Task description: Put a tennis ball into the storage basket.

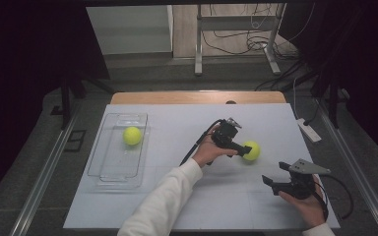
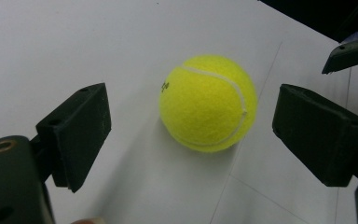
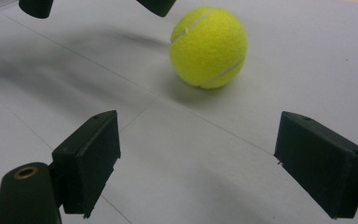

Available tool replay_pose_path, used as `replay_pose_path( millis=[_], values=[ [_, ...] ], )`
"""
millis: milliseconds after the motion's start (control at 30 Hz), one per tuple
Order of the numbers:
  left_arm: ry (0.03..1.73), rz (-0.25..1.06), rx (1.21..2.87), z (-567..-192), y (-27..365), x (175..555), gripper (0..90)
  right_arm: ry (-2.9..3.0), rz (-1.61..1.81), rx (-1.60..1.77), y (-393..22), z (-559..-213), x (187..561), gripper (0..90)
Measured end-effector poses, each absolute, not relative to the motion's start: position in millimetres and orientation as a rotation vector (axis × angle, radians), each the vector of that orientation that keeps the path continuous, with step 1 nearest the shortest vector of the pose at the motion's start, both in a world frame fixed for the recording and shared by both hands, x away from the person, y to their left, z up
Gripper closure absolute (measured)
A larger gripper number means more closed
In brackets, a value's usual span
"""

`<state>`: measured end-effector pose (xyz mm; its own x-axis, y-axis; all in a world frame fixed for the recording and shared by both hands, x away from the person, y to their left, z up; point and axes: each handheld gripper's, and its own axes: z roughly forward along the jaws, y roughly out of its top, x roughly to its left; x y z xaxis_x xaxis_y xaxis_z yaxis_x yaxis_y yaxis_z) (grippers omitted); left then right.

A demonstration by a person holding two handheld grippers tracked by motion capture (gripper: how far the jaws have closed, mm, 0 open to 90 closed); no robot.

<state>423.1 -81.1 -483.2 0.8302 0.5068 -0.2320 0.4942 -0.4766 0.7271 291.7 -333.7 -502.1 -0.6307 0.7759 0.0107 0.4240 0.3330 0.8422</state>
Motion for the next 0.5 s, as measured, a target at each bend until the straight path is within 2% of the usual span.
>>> replay_pose_path(
  millis=[500],
  values=[
    [0.733, -0.007, 2.164, -492, -96, 427, 11.6, 2.215, 1.214, 1.060, -334, -503, 292, 14.5]
  ],
)
